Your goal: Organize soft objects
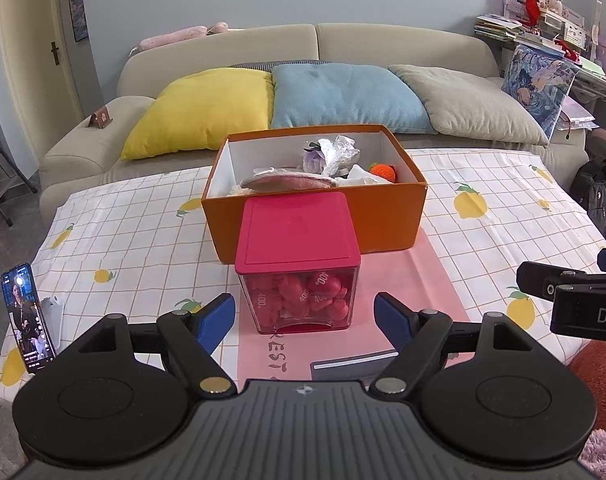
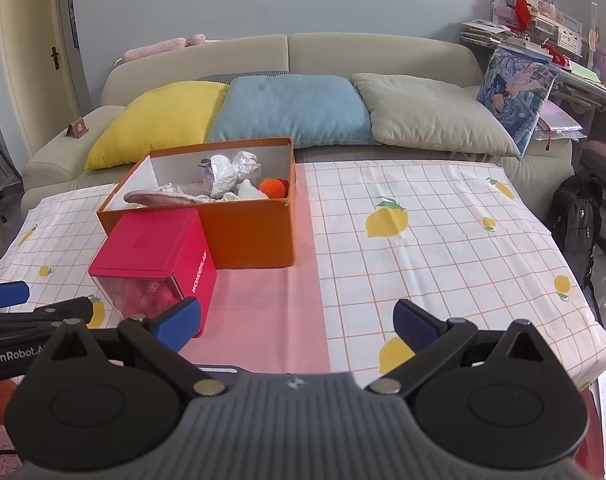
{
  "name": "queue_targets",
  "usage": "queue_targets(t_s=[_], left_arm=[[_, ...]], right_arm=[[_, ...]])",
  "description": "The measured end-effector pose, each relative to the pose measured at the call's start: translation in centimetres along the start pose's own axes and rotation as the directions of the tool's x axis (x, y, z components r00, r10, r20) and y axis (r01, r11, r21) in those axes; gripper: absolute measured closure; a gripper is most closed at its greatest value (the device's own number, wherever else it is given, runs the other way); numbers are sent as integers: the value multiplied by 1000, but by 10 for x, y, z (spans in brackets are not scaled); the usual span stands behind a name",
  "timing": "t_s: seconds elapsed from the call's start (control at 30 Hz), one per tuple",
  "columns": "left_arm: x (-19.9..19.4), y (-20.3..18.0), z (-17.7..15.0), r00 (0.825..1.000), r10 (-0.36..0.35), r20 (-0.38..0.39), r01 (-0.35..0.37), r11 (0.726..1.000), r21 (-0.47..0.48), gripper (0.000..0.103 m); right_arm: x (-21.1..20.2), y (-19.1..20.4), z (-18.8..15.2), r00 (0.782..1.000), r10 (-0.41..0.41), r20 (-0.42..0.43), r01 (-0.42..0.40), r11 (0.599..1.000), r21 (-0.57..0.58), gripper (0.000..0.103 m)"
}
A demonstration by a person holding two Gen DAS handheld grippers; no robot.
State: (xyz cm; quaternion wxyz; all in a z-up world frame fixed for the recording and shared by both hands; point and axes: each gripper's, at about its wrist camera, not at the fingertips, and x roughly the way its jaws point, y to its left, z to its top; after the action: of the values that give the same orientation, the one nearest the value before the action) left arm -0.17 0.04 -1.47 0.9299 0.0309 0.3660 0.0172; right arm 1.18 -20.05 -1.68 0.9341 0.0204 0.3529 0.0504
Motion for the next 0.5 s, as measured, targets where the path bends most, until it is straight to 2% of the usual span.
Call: queue_targets(t_s=[0.5], left_arm=[[-1,0,0,1000,4,2,-4,1000,-3,10]], right_arm=[[0,0,0,1000,0,-1,0,1000,0,3]])
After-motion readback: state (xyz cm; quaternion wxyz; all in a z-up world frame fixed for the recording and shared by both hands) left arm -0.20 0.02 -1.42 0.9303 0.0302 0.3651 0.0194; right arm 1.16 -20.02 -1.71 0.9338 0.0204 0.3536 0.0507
